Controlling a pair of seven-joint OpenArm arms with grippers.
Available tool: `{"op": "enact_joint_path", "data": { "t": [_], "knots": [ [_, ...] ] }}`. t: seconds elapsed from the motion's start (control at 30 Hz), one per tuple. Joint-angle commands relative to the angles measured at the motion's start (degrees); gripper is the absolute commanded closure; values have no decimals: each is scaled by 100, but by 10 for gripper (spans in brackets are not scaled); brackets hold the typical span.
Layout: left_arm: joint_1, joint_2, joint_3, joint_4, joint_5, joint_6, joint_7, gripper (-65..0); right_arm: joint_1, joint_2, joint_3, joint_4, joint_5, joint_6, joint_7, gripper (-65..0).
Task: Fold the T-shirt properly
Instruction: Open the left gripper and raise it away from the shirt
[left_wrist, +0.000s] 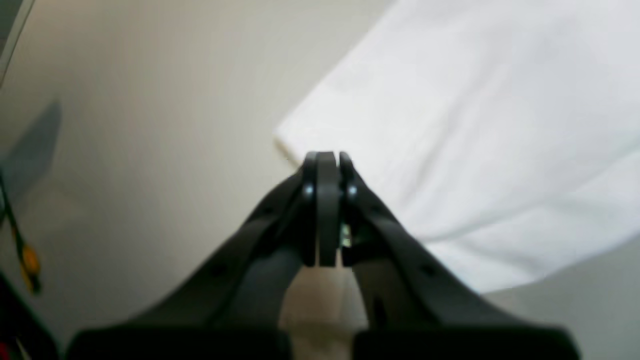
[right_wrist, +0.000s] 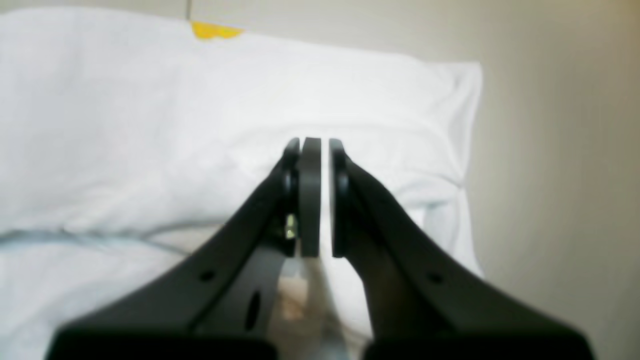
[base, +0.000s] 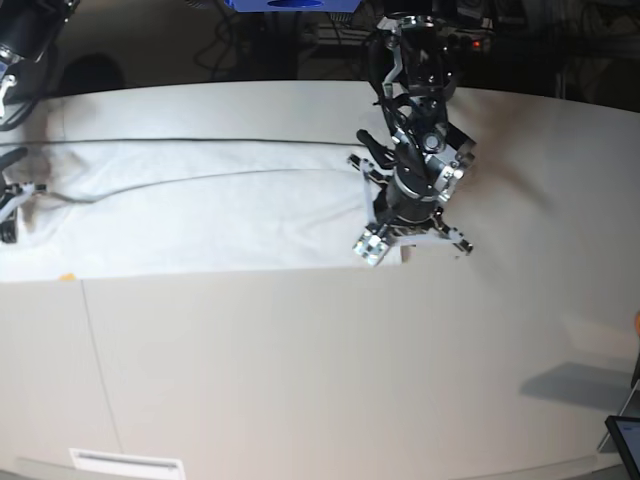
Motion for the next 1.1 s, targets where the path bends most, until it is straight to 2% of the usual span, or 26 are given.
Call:
{"op": "enact_joint_path", "data": {
  "t": [0.0,0.13,0.23,0.37,0.43,0.57,0.6,0.67,0.73,0.83,0.93,1.0,1.07],
  "knots": [
    [-55,19,-184,85,-22,38,-73,0,64,133,10,-61,3,-113,87,-33],
    [-72,-16,-659,103,-22,38,-82,0,266,124,-8,-501,3,-139,34,-33],
    [-46,-183,-905,103,-83,38,-82,0,310,124,1,-861,3,-289,-106,-33],
    [-37,-289,-1459,103,-848,38,-38,-8,310,115,1,-1178,12,-315,-89,-41],
    [-37,-394,-1934,94,-1481,38,-29,-89,310,115,1,-1222,12,-315,-98,-41],
    [24,-675,-2655,77,-2624,38,-3,-311,293,115,1,-1231,12,-315,-106,-41],
    [86,-772,-2778,59,-2949,38,68,-351,293,115,1,-1231,12,-315,-106,-41],
    [130,-1106,-2989,-3,-3978,38,560,-411,293,115,1,-1231,12,-315,-106,-41],
    [156,-1370,-3191,-187,-5033,38,982,-453,293,115,1,-1231,12,-315,-106,-41],
    [183,-1713,-3604,-627,-6826,38,1325,-534,293,115,-8,-1231,12,-315,-106,-41],
    [174,-1941,-3868,-1128,-8233,38,1615,-554,284,115,-8,-1231,12,-315,-106,-41],
    [174,-1994,-3868,-1383,-8778,38,1685,-554,284,115,-8,-1231,12,-315,-115,-41],
    [174,-1994,-3859,-1567,-8927,38,1685,-554,275,115,-8,-1231,12,-315,-115,-41]
  ]
}}
